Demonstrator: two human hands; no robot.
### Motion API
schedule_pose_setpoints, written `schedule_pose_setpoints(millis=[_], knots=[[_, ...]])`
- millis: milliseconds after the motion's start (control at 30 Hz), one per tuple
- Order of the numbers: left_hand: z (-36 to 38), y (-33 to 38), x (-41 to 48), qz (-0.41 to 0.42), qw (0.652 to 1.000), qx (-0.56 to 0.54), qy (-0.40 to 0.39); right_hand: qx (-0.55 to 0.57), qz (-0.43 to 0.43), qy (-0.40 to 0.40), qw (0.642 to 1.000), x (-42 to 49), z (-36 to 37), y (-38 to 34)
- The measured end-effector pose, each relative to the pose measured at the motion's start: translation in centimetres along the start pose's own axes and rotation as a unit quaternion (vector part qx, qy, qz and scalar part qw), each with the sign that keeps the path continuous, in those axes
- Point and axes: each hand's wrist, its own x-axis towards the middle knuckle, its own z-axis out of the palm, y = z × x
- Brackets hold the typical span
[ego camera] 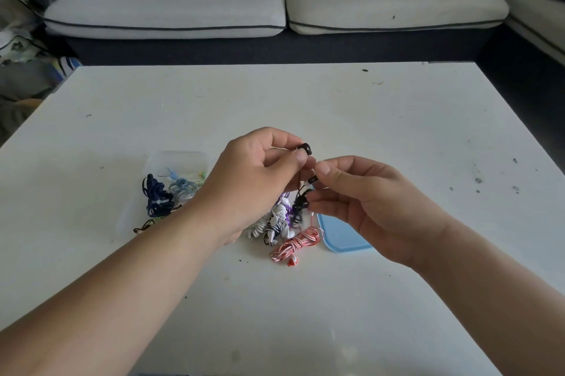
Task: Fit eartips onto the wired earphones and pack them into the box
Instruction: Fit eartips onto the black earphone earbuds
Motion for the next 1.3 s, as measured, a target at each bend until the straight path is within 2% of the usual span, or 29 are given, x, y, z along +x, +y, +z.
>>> schedule_pose_setpoints(millis=[267,433,600,733,900,1000,1100,1167,1300], knots=[[1.1,-0.4,-0.2,0.017,0.999,0.036,0.028,0.0,-0.001,0.046,0.999,0.0,0.3,0.1],[1.4,-0.7,0.1,0.014,0.997,0.033,0.068,0.022,0.003,0.039,0.999,0.0,0.1,-0.1],[1.7,-1.0,0.2,0.021,0.997,0.049,0.059,-0.074,-0.017,0.078,0.994,0.0,0.1,0.0],[1.9,-1.3,0.2,0.032,0.997,0.052,0.046,-0.094,-0.036,0.084,0.991,-0.1,0.2,0.0],[1.9,-1.6,0.4,0.003,0.999,0.029,0.038,-0.165,-0.047,0.109,0.979,0.0,-0.9,-0.6],[2.3,-1.6,0.6,-0.027,0.999,-0.002,0.038,-0.203,-0.073,0.197,0.956,1.0,-3.6,-1.4],[2.9,-1.7,0.6,-0.046,0.998,-0.022,0.032,-0.273,-0.081,0.313,0.906,3.0,-7.5,-0.8],[3.0,-1.8,0.6,-0.049,0.998,-0.024,0.029,-0.34,-0.065,0.322,0.881,4.3,-8.8,0.4],[3.0,-1.8,0.5,-0.053,0.998,-0.023,0.02,-0.424,-0.032,0.299,0.854,6.5,-9.0,2.3]])
